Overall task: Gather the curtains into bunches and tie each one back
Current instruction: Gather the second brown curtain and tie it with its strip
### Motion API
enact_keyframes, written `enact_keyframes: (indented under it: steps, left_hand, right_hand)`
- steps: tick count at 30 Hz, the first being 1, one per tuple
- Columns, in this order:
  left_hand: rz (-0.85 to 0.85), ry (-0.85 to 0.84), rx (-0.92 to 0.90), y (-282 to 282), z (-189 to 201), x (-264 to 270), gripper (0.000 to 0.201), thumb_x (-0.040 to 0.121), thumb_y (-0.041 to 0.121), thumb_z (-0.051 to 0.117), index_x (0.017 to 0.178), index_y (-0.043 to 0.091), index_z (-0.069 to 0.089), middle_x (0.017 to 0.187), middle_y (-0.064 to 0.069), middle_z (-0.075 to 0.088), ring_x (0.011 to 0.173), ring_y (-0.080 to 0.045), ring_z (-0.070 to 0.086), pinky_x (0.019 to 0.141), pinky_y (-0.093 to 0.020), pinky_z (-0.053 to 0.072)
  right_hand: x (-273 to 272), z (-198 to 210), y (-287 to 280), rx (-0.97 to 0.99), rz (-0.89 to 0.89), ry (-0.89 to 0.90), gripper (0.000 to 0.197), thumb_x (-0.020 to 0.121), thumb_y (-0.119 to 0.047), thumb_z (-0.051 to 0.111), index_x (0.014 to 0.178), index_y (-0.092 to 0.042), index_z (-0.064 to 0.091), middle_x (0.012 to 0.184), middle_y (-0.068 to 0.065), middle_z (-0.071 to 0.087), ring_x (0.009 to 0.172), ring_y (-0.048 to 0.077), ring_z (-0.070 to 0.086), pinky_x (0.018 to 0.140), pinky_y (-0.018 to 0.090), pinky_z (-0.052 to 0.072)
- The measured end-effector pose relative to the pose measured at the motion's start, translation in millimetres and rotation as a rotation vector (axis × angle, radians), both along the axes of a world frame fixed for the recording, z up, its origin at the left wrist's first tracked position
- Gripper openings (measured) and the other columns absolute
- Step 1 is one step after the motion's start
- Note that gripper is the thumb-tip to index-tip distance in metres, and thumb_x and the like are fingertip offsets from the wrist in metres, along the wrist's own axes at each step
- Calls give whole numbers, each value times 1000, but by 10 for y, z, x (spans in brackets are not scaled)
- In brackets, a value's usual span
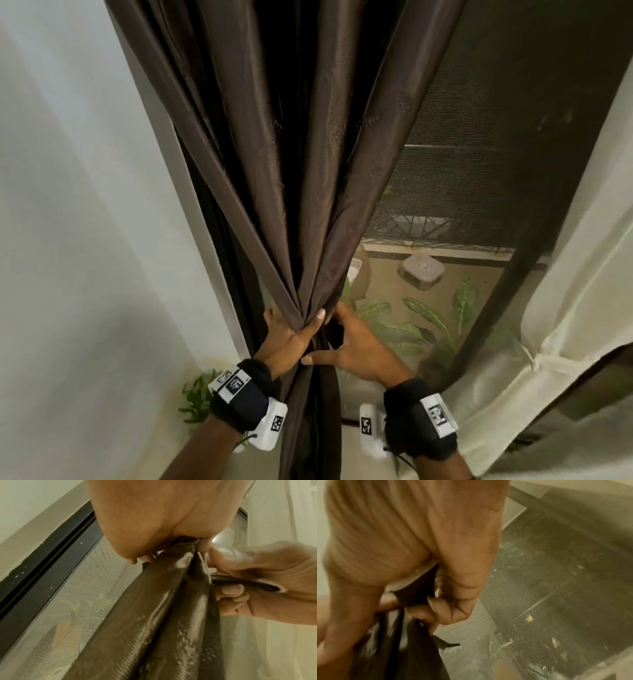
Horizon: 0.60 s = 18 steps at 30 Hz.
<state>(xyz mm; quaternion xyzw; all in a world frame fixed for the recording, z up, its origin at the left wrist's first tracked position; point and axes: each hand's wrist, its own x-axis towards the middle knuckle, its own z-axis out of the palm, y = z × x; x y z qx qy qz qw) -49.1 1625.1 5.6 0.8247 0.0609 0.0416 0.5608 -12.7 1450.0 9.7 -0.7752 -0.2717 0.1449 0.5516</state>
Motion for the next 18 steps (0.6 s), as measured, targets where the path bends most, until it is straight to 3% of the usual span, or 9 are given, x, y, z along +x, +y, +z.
enact_keyframes:
  steps: [1, 2, 4, 5, 7, 10, 12, 15, 18]
  left_hand:
    - [4, 15, -8, -1, 22, -9, 64, 97, 59, 66, 151, 51, 32, 145, 12, 27, 153, -23, 25, 119, -51, 46]
    - [8, 24, -3, 2, 46, -7, 62, 98, 59, 65, 150, 50, 33, 141, 13, 27, 153, -23, 24, 123, -50, 41]
    - [-27, 26, 112, 13, 102, -15, 52, 103, 56, 57, 148, 52, 33, 148, 8, 34, 151, -19, 22, 132, -41, 20]
    - [-56, 15, 204, 27, 120, -15, 47, 104, 58, 53, 147, 53, 33, 155, 6, 39, 147, -16, 23, 131, -37, 17]
    - [-85, 8, 333, 69, 147, -28, 46, 103, 66, 48, 145, 56, 35, 155, 9, 46, 137, -14, 28, 126, -36, 21]
    - [-64, -18, 409, 148, 136, -56, 27, 98, 66, 58, 121, 62, 43, 121, 32, 39, 119, -7, 25, 119, -32, 24]
    - [-150, -55, 396, 238, 81, -74, 14, 98, 62, 61, 110, 62, 55, 119, 41, 43, 124, -3, 34, 120, -33, 28]
    - [-176, -34, 106, 390, -73, -115, 23, 98, 50, 69, 118, 37, 72, 115, 21, 75, 117, -1, 67, 112, -40, 52]
    - [-72, -76, 120, 474, -193, -146, 16, 98, 43, 73, 99, 27, 73, 91, 7, 77, 91, -6, 72, 90, -40, 59]
  right_hand:
    - [-39, -18, 60, -34, -34, -64, 96, 71, -43, 95, 152, -39, 43, 145, -19, 61, 134, 2, 59, 112, 30, 51]
    - [-61, -41, 115, -62, -87, -121, 94, 71, -46, 93, 151, -40, 43, 143, -19, 62, 131, 4, 61, 109, 34, 54]
    - [-99, -80, 201, -87, -200, -200, 79, 77, -47, 86, 145, -38, 48, 136, -15, 66, 123, 7, 65, 103, 39, 58]
    - [-108, -94, 228, -77, -243, -212, 71, 81, -46, 83, 144, -36, 51, 133, -15, 68, 120, 7, 66, 101, 41, 59]
    - [-94, -122, 252, -8, -273, -175, 60, 86, -43, 78, 142, -34, 56, 130, -17, 71, 118, 4, 68, 100, 41, 60]
    - [-51, -131, 236, 113, -244, -79, 51, 92, -31, 80, 140, -29, 62, 131, -18, 73, 121, 2, 69, 105, 37, 58]
    - [-8, -153, 219, 174, -249, -25, 45, 91, -25, 84, 132, -22, 66, 126, -12, 76, 120, 5, 71, 104, 36, 57]
    - [68, -204, 174, 262, -265, 70, 40, 85, -18, 90, 117, -5, 69, 115, 7, 78, 114, 23, 74, 104, 46, 58]
    - [145, -222, 141, 244, -253, 108, 44, 84, -15, 91, 115, 4, 66, 115, 19, 75, 112, 32, 72, 105, 52, 56]
